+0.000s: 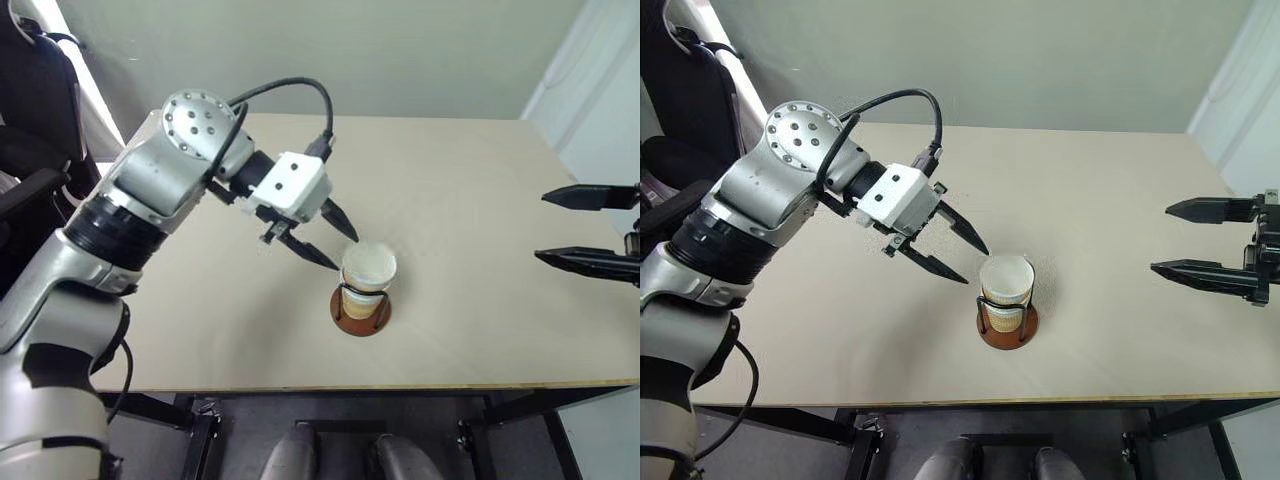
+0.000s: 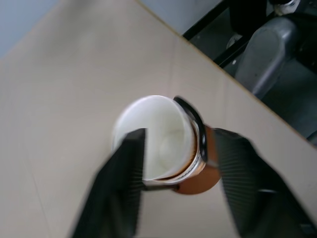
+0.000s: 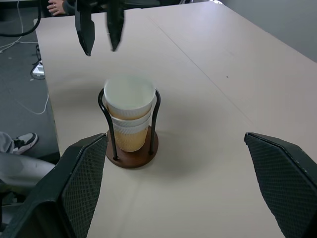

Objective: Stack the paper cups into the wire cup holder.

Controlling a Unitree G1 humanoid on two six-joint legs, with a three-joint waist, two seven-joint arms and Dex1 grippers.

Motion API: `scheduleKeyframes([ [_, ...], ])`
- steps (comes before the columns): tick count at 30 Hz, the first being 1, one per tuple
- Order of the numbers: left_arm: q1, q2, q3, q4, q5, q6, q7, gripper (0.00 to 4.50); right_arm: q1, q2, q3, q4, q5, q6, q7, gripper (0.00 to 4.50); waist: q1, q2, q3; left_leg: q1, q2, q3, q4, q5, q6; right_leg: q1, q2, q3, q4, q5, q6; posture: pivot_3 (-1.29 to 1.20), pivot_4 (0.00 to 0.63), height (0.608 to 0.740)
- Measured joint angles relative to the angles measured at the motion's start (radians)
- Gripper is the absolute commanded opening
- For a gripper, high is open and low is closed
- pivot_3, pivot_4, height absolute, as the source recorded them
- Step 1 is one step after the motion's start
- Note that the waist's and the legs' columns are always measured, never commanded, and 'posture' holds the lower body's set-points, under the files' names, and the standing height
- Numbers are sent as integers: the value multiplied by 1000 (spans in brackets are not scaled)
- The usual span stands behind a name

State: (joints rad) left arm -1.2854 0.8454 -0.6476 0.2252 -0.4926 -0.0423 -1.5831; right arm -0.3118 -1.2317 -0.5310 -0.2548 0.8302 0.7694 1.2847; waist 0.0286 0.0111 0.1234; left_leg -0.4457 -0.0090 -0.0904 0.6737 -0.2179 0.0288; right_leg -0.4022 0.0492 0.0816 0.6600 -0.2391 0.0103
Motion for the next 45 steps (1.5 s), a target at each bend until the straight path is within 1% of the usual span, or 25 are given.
scheduleKeyframes([
  [2, 0, -24, 8, 22, 19, -9, 0, 4066, -4, 0, 1, 1, 0, 0, -1, 4500, 0, 0, 0, 0, 0, 0, 0, 0, 0, 0, 0, 0, 0, 0, 0, 0, 150, 740],
  [3, 0, -62, 39, 51, 29, -12, 0, 4453, -9, 0, 2, 3, 0, 0, -1, 4500, 2, 0, 0, -1, 0, 0, 0, 0, 0, 0, 0, 0, 0, 0, 0, 0, 150, 740],
  [4, -1, -87, 62, 64, 39, -15, 1, 4483, -13, 0, 4, 2, 0, 0, -1, 4500, 3, 0, 0, -2, 0, 0, 0, 0, 0, -1, 0, 0, 0, 0, 0, 0, 150, 740],
  [6, -4, -137, 130, 99, 45, 3, 22, 4483, -25, 0, 10, 4, 1, -2, 0, 4500, 1, 0, 0, -3, 0, 0, 1, 0, 0, -2, 0, 0, 0, 0, 0, 0, 150, 740],
  [8, -6, -141, 213, 127, 41, 66, 74, 4483, -42, 0, 31, 9, 1, -6, 4, 4500, -4, 0, 0, -4, 0, 0, 0, 0, 0, -4, 0, 0, 0, 0, 0, 0, 150, 740],
  [9, -1, -120, 260, 133, 30, 127, 87, 4483, -49, 1, 43, 12, 2, -6, 8, 4500, -11, 0, 0, -5, 0, 1, -1, 0, 0, -6, 0, 0, 0, 0, 0, 0, 150, 740],
  [10, 11, -87, 296, 137, 15, 175, 82, 4483, -50, 3, 48, 15, 2, -6, 13, 4500, -16, 1, 0, -5, 0, 1, -2, 0, 0, -7, 0, 0, 0, 0, 0, 0, 150, 740],
  [11, 50, -26, 334, 129, 0, 225, 60, 4483, -54, 3, 58, 17, 2, -8, 20, 4500, -25, 3, -1, -4, 0, 2, -5, 1, -1, -8, 0, 1, 0, 0, 0, 0, 150, 740],
  [12, 130, 67, 379, 119, -18, 286, 29, 4483, -56, 1, 75, 23, -1, -14, 33, 4500, -37, 6, -3, -1, 0, 4, -9, 2, -3, -7, 0, 3, -1, 0, 0, 0, 150, 740],
  [14, 291, 194, 452, 136, -43, 380, 7, 4483, -53, 0, 99, 62, -18, -23, 54, 4500, -47, 6, -3, 3, 2, 8, -12, 3, -5, -7, 1, 3, 1, -4, -1, 0, 150, 740],
  [18, 565, 318, 557, 100, -111, 475, 1, 4483, -61, -35, 168, 129, -86, -68, 97, 4500, -31, 3, -1, 1, 3, 6, -9, 3, -5, -8, 1, 3, 2, -5, -2, 0, 150, 740],
  [21, 632, 352, 643, 85, -117, 506, 2, 4483, -59, -57, 200, 170, -125, -95, 137, 4500, -9, 2, 0, 0, 2, 5, -7, 1, -2, -7, 0, 3, 1, -5, -5, 0, 150, 740],
  [25, 708, 376, 758, 10, -141, 542, 6, 4483, -60, -80, 205, 209, -141, -120, 202, 4500, -2, 1, -1, 1, 1, 6, -7, 0, -2, -6, -1, 3, 1, -2, -9, 0, 150, 740],
  [29, 812, 378, 834, -64, -159, 583, 14, 4483, -95, -83, 227, 235, -152, -142, 241, 4500, -16, 1, -1, 4, 2, 6, -8, 2, -3, -5, -1, 3, 2, -1, -12, 0, 150, 740],
  [34, 881, 378, 919, -114, -177, 608, 26, 4483, -126, -84, 250, 252, -166, -163, 274, 4500, -24, 1, -1, 7, 2, 6, -10, 1, -4, -4, 0, 3, 3, -2, -14, 0, 150, 740],
  [37, 922, 373, 958, -148, -182, 614, 45, 4483, -145, -81, 263, 254, -167, -170, 286, 4500, -24, 1, -1, 7, 2, 6, -11, 1, -5, -4, 0, 3, 3, -2, -14, 0, 150, 740],
  [39, 953, 349, 990, -174, -188, 615, 68, 4483, -152, -73, 272, 254, -167, -171, 288, 4500, -25, 1, -1, 7, 2, 6, -12, 1, -5, -4, 0, 3, 3, -2, -14, 0, 150, 740],
  [45, 965, 329, 992, -212, -201, 627, 107, 4483, -174, -61, 287, 261, -168, -171, 288, 4500, -24, 1, -1, 7, 2, 6, -11, 1, -5, -4, 0, 3, 3, -2, -15, 0, 150, 740],
])
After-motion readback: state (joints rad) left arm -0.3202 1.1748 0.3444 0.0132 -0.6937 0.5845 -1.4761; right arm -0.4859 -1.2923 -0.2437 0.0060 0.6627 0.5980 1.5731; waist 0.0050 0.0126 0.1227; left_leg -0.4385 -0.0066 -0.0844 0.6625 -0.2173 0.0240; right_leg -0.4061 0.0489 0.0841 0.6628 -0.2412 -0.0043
